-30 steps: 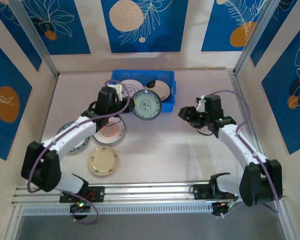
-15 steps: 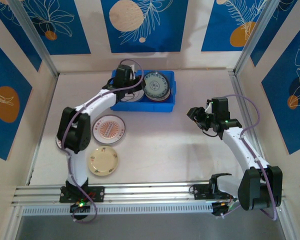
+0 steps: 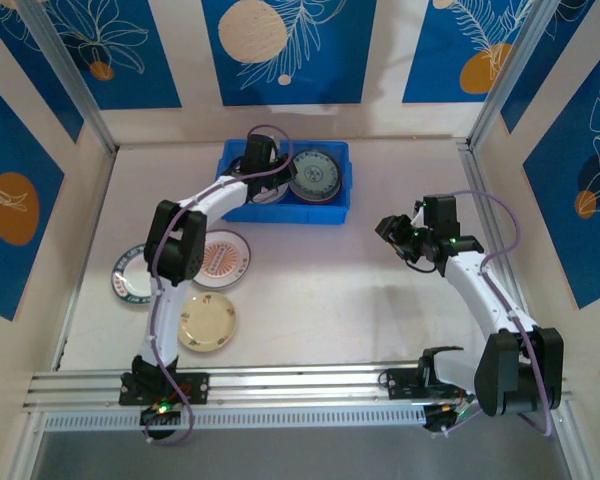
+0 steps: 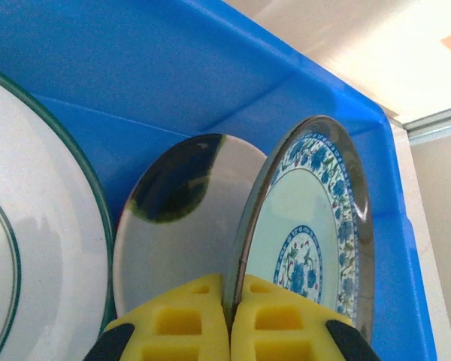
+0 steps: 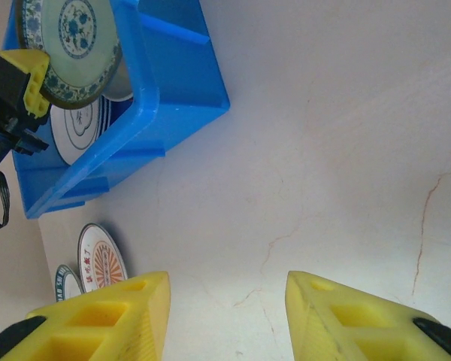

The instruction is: Place the plates into the plastic bin on the countertop

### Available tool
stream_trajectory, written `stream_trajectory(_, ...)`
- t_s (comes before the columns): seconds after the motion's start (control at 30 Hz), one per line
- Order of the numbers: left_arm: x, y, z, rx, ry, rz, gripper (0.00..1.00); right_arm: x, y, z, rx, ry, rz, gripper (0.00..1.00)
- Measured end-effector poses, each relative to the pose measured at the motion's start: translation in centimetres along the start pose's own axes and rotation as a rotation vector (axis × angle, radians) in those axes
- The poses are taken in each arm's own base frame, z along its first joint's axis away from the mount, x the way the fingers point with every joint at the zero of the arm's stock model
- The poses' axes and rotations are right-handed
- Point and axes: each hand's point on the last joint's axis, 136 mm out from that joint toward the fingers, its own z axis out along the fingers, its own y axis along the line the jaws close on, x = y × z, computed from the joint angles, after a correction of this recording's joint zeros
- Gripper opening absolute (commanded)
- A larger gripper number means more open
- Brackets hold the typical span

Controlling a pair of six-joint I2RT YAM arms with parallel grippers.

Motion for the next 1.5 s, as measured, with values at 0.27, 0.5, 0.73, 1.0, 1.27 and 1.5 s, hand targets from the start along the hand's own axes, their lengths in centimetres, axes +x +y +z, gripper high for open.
stream_trajectory(0.27, 0.1, 1.6, 2.0, -0.017, 0.008, -0.025, 0.00, 0.0, -0.3, 0.5, 0.012, 0.014, 0.011, 0.45)
stream_trajectory(0.5, 0.3, 1.8, 2.6, -0.026, 0.030, -0.043, 0.50, 0.0, -0.3, 0.9, 0.018, 0.025, 0.018, 0.45)
stream_trajectory(0.73, 0.2, 1.6, 2.5, -0.024, 0.034, -0.044, 0.65, -0.1, -0.1, 0.9, 0.015, 0.024, 0.014, 0.45)
stream_trajectory(1.0, 0.2, 2.7, 2.4, -0.083, 0.031, -0.010, 0.57, 0.1, -0.3, 1.2, 0.020, 0.036, 0.016, 0.45)
stream_trajectory(1.27, -0.4, 2.6, 2.0, -0.094, 0.007, 0.000, 0.15, 0.3, -0.5, 1.9, 0.021, 0.056, 0.023, 0.45)
stream_trajectory(1.5, -0.3, 2.6, 2.0, -0.093, 0.009, -0.001, 0.06, 0.5, -0.8, 2.5, 0.029, 0.079, 0.032, 0.44)
